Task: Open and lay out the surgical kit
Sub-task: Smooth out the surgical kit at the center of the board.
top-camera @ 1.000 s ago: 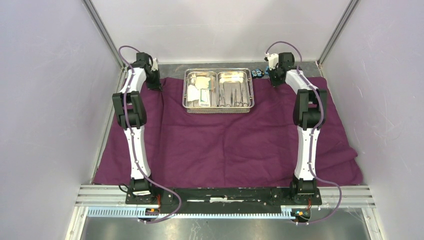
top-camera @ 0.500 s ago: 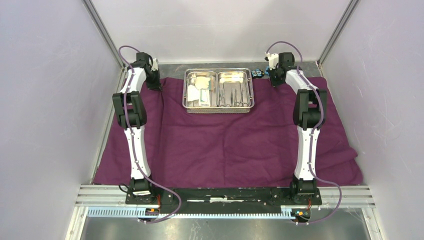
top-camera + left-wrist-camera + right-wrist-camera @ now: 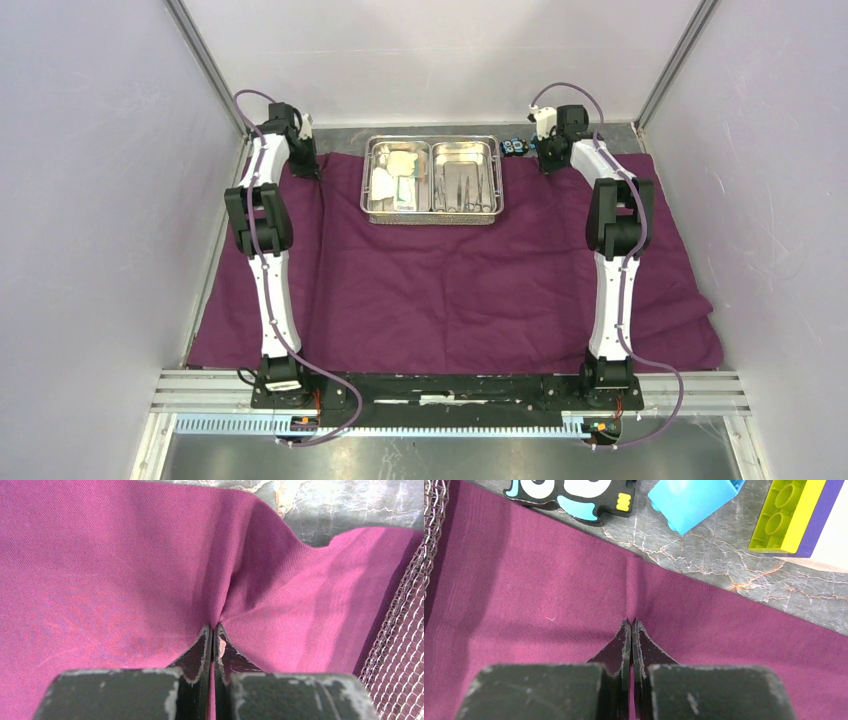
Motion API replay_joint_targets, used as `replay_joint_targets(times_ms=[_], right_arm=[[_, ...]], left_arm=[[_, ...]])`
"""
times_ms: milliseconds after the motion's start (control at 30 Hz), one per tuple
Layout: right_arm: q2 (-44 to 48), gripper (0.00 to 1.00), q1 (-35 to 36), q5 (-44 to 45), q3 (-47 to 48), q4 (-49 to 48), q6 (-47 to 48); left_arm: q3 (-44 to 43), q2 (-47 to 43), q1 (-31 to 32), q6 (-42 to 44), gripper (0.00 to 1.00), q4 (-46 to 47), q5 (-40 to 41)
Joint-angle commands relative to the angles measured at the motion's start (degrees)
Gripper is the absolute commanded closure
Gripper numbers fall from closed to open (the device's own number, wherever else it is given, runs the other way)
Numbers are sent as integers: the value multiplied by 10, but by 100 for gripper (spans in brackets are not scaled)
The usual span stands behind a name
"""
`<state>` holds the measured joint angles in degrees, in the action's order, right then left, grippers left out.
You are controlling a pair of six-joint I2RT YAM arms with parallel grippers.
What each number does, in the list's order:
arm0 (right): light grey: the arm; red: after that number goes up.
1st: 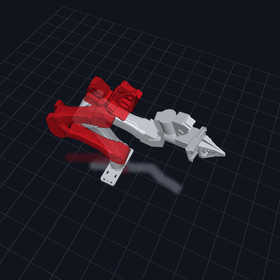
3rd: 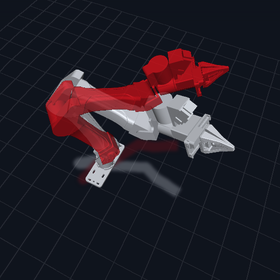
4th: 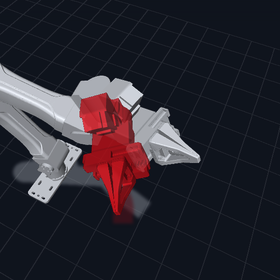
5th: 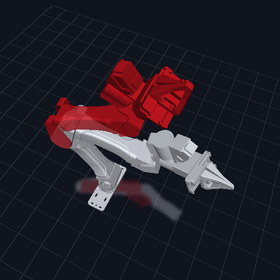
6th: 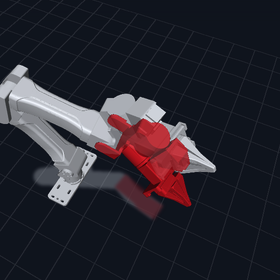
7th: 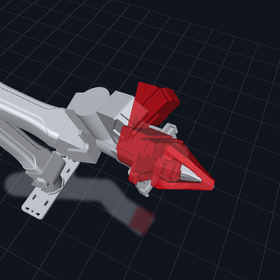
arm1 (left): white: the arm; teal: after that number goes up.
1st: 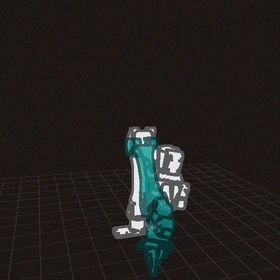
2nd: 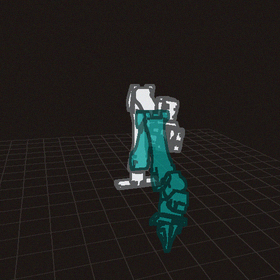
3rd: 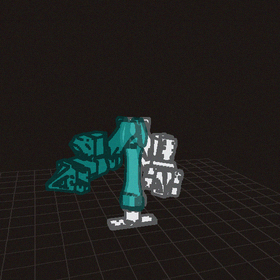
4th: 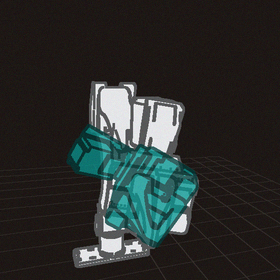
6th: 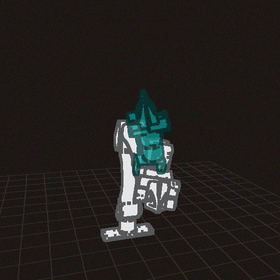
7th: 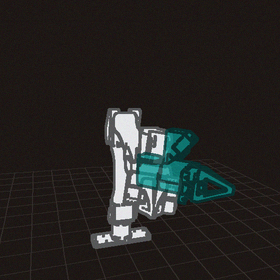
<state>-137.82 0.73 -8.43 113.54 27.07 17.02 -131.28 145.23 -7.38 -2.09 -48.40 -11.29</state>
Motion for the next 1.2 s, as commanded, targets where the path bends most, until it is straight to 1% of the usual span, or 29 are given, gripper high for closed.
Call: replay_joint_targets(times_ms=[0, 300, 333, 500, 600, 1133, 1167], right_arm=[[-8, 100, -22, 80, 15, 11, 29], [-16, 100, -24, 107, 28, 14, 32], [-16, 100, -24, 108, 29, 12, 32], [-30, 100, -28, 112, 50, 16, 29], [-38, 100, -28, 112, 67, 24, 27], [-45, 100, -37, 115, 77, 19, 27], [-47, 100, -37, 114, 81, 21, 27]], left_arm=[[-50, 17, -53, 16, 98, 30, 110], [-41, 14, -48, 20, 98, 28, 101], [-40, 14, -46, 38, 98, 28, 100], [-41, 14, -35, 51, 98, 29, 106], [-45, 16, -34, 50, 98, 28, 110], [-61, 23, -34, 49, 98, 28, 111], [-61, 23, -34, 51, 98, 28, 125]])
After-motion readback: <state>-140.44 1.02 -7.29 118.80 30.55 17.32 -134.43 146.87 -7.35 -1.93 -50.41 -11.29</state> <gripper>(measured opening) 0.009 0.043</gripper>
